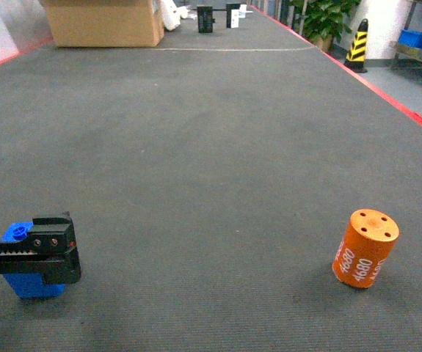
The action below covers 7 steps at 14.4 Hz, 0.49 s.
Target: Sort blue parts and orange caps into right shelf containers
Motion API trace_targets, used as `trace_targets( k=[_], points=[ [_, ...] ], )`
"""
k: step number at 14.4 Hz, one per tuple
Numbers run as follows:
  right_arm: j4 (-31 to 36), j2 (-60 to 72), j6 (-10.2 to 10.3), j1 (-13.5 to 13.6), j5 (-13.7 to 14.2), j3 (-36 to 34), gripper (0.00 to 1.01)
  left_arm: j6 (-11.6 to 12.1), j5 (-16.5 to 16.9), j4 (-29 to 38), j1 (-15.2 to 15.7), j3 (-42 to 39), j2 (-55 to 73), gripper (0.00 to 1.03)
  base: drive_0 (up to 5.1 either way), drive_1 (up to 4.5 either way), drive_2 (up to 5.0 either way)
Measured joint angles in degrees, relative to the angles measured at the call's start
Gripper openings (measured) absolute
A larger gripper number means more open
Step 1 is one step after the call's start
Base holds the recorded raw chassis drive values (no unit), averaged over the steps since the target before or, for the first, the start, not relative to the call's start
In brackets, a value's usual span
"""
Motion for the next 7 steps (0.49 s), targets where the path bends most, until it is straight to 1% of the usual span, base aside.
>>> trace_targets(
  k=[7],
  points=[
    [-0.02, 0.00, 0.00, 0.00, 0.00, 0.00, 0.98, 0.00, 0.00, 0.00, 0.00, -0.09, 0.00, 0.98, 0.0, 0.00, 0.0]
  ],
)
